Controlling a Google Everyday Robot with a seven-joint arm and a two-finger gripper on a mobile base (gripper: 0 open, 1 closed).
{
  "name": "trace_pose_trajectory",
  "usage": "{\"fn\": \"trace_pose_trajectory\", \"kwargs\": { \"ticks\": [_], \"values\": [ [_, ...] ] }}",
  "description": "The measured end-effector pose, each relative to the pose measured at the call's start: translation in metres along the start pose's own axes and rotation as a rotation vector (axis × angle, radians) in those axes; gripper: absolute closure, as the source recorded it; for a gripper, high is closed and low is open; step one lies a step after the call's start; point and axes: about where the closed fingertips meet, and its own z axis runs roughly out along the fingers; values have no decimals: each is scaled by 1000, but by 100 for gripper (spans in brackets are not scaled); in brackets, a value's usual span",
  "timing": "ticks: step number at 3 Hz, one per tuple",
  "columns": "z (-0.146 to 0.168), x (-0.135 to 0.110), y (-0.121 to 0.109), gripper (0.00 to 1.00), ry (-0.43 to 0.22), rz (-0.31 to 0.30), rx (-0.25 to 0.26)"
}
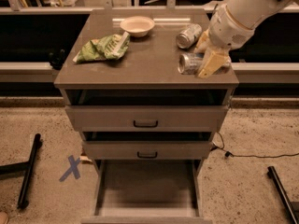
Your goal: Place redbull can into bottom drawer
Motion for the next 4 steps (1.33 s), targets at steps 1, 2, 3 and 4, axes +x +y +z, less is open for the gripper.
{"fn": "trace_pose_trajectory", "kwargs": {
  "ticks": [1, 2, 3, 4],
  "values": [
    [1, 1, -1, 100, -19, 33, 3],
    [38, 2, 30, 100, -111, 186, -38],
    [88, 1, 69, 100, -166, 305, -112],
    [173, 4, 127, 100, -218, 401, -238]
  ]
}}
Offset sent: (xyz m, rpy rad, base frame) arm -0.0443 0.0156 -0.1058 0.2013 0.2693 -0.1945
